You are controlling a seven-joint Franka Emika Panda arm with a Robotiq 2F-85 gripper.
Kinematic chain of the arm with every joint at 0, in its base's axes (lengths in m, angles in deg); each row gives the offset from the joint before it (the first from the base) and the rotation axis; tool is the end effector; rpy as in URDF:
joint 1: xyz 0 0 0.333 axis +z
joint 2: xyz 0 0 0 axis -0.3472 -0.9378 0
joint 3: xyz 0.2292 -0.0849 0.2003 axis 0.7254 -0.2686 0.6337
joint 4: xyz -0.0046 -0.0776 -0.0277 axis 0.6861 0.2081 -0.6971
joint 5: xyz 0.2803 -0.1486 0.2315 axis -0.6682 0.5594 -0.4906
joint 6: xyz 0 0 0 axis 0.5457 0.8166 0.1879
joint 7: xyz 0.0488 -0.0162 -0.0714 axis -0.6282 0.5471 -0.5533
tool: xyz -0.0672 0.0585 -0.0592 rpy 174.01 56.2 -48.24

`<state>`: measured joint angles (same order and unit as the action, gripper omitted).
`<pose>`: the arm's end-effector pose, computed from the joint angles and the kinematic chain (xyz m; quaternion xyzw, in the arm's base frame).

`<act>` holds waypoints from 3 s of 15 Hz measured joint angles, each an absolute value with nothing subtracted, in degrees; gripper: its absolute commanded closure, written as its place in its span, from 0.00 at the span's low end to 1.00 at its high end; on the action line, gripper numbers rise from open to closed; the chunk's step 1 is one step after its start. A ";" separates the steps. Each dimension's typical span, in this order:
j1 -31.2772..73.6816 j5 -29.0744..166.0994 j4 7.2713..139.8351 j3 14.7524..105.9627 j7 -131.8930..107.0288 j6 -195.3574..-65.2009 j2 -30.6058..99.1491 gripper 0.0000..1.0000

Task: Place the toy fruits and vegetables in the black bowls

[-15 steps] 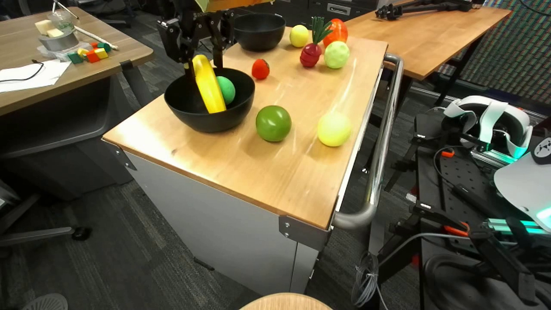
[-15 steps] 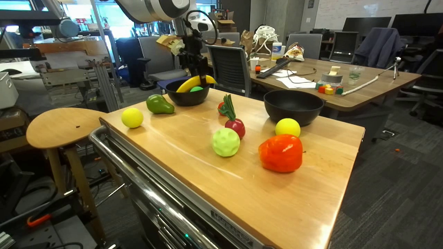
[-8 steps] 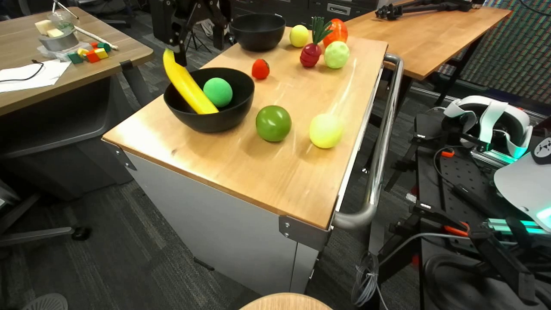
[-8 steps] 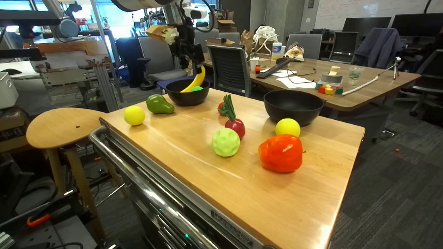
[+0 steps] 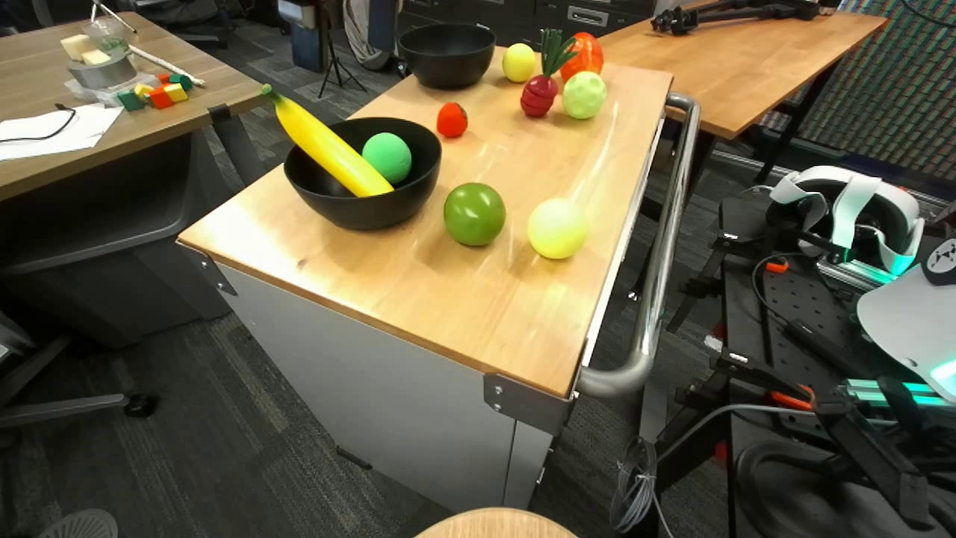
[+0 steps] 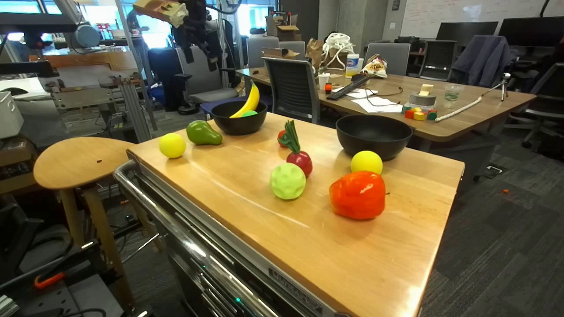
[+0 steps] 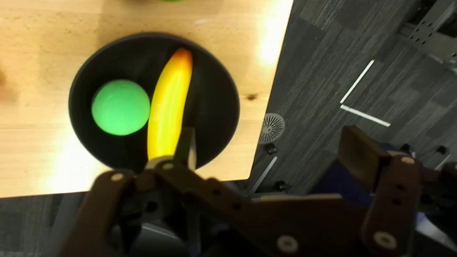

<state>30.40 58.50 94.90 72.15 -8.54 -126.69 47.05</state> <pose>0.5625 0.1835 0.4563 -0.9904 -0.0462 -0.1021 0.0808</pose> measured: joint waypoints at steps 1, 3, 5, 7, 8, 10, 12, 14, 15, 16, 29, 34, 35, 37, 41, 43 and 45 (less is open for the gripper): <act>30.40 57.42 96.41 72.51 -9.75 -125.82 48.43 0.00; 30.40 56.93 99.51 72.79 -11.21 -124.93 50.51 0.00; 30.39 57.92 102.68 72.74 -11.38 -124.83 51.64 0.00; 30.36 59.13 105.48 72.58 -11.32 -124.78 51.97 0.00; 30.24 59.75 106.69 72.54 -11.19 -124.75 51.96 0.00; 29.91 61.17 108.79 72.42 -10.61 -124.75 51.84 0.00; 29.61 63.21 110.37 72.21 -9.36 -124.82 51.59 0.00; 29.32 65.22 111.41 71.95 -7.78 -124.86 51.18 0.00; 29.16 66.02 111.70 71.77 -6.86 -124.88 50.82 0.00; 28.98 66.53 111.90 71.60 -6.07 -125.08 50.33 0.00; 27.84 64.15 111.09 70.79 -4.60 -135.44 40.25 0.00; 27.89 64.12 111.10 71.19 -4.75 -138.81 40.30 0.00; 27.91 64.12 111.10 71.32 -4.75 -139.46 40.32 0.00; 27.95 64.12 111.10 71.41 -4.75 -140.55 40.32 0.00; 27.94 64.81 111.09 70.86 -4.71 -141.78 40.08 0.25; 27.94 65.30 111.09 70.43 -4.70 -142.14 39.77 0.42; 27.94 65.33 111.08 70.21 -4.71 -142.21 39.57 0.52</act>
